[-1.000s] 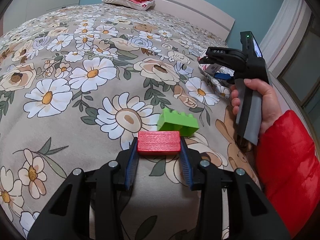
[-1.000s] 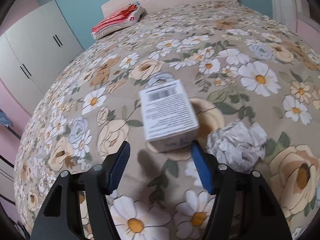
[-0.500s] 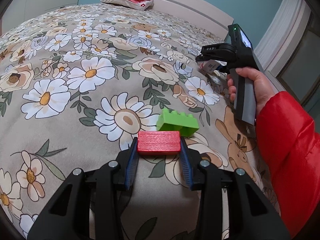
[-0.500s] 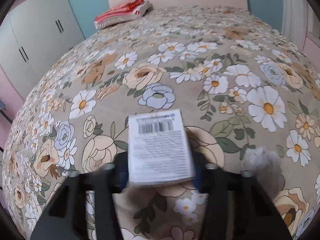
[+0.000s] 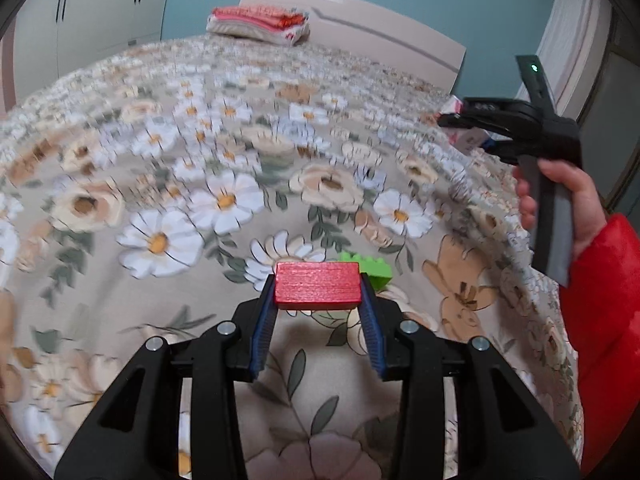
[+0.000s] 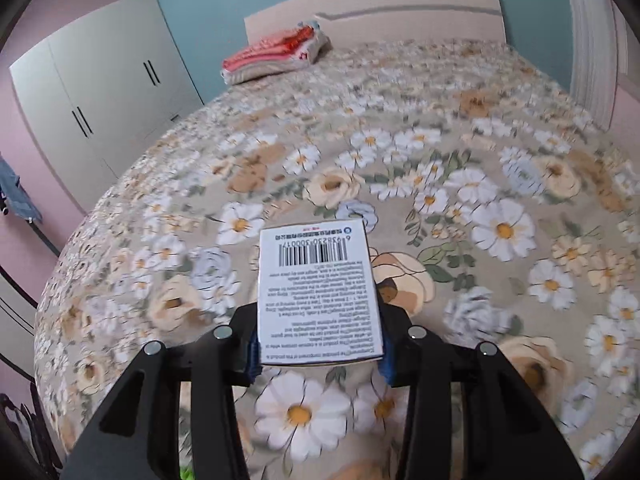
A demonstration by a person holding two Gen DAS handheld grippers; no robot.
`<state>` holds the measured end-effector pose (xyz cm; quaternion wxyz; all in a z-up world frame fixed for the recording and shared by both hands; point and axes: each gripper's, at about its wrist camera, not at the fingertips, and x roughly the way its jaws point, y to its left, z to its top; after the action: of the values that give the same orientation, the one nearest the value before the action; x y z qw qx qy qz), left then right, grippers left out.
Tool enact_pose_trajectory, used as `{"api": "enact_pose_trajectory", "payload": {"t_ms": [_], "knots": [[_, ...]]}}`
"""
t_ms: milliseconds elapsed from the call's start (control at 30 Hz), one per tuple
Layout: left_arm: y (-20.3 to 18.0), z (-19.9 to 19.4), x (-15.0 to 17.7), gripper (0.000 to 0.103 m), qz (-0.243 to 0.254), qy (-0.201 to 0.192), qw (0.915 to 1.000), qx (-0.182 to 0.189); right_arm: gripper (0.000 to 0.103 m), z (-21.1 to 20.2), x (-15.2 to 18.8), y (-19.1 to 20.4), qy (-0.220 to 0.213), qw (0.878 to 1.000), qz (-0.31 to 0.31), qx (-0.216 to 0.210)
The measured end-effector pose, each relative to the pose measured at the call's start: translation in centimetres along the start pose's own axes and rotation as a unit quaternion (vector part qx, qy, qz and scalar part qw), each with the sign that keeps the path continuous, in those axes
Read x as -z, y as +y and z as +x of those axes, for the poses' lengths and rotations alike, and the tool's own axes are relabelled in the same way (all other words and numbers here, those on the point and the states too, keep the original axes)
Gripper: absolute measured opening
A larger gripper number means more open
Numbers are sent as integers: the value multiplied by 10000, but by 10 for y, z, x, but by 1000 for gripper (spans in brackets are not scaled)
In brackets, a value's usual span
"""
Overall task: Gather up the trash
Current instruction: 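Carry red block with left tool while right tool carries white box to bin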
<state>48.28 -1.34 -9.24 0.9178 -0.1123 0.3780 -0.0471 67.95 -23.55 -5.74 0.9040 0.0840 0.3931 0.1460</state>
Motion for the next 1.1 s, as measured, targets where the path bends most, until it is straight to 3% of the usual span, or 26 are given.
{"api": "enact_pose_trajectory", "payload": {"t_ms": [267, 533, 733, 933, 1100], "knots": [[-15, -87, -13, 40, 408, -532, 9976, -139, 45, -117, 18, 31, -417, 9986, -295, 109], [-30, -192, -2, 40, 805, -982, 9914, -306, 45, -233, 59, 70, -703, 9957, -543, 246], [-38, -259, 25, 40, 1068, -1212, 9864, -286, 45, -332, 119, 110, -1049, 9901, -874, 313], [-44, -303, 56, 40, 1347, -1330, 9815, -295, 45, -396, 178, 131, -1255, 9860, -1052, 305], [-44, -324, 82, 40, 1462, -1364, 9795, -236, 45, -423, 221, 139, -1236, 9861, -1071, 291]]}}
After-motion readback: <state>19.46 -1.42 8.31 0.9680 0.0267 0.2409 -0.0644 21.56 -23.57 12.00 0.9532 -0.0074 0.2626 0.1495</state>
